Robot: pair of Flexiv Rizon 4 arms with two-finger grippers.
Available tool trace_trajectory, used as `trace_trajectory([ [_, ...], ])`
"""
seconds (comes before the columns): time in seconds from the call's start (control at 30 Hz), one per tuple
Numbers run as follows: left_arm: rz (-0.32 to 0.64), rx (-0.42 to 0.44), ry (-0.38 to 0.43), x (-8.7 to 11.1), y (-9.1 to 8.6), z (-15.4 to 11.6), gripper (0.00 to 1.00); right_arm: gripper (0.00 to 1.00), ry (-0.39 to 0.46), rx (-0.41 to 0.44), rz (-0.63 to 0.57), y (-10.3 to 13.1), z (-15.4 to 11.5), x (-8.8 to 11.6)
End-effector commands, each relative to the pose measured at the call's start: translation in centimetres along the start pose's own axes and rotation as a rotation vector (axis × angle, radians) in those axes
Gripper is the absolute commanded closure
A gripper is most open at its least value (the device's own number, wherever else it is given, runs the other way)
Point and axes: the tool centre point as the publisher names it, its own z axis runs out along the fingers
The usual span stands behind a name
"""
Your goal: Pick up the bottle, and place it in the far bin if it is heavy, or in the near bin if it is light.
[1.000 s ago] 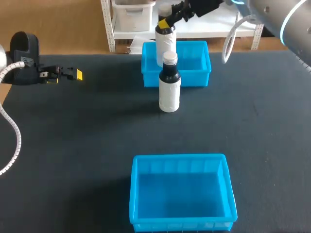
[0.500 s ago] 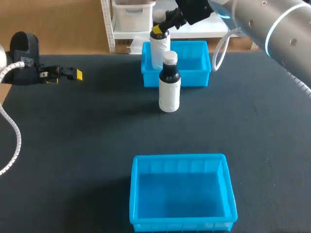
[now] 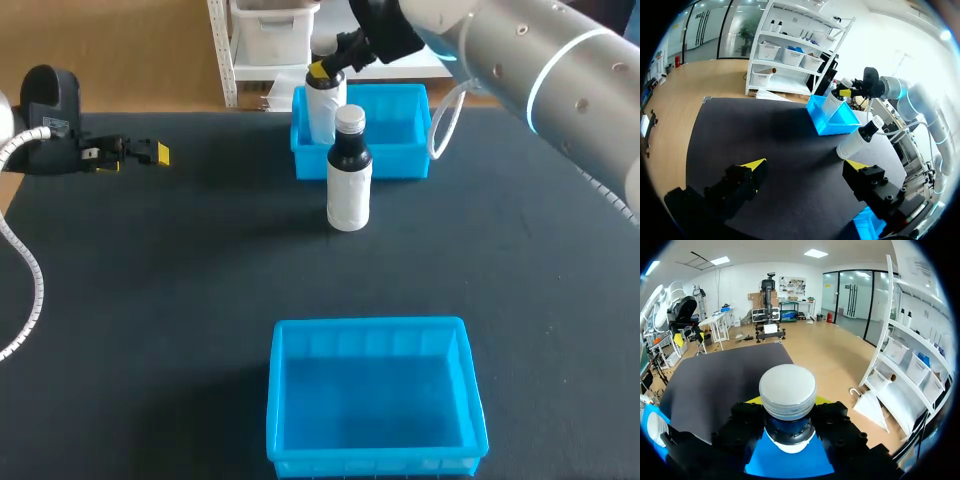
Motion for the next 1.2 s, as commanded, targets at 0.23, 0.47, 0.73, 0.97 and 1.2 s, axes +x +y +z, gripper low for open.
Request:
trace_trajectory([
  [0.23,0.000,0.000,0.000,0.0,0.0,0.0,0.00,0.50,0.009,-0.299,0.009,-1.9,1.0,0.4],
  [0.47,0.000,0.000,0.000,0.0,0.0,0.0,0.00,0.06,0.015,-0.304,0.021,-1.9,1.1,1.0],
  [0.73,0.000,0.000,0.000,0.0,0.0,0.0,0.00,0.00,0.042,-0.269,0.060,-2.1,-0.9,1.9],
  [0.97,0.000,0.000,0.000,0.0,0.0,0.0,0.00,0.00,0.045,-0.170,0.100,-1.9,-7.2,4.0],
  [1.2,0.000,0.000,0.000,0.0,0.0,0.0,0.00,0.00,0.057,-0.120,0.084,0.4,-13.7,6.6],
])
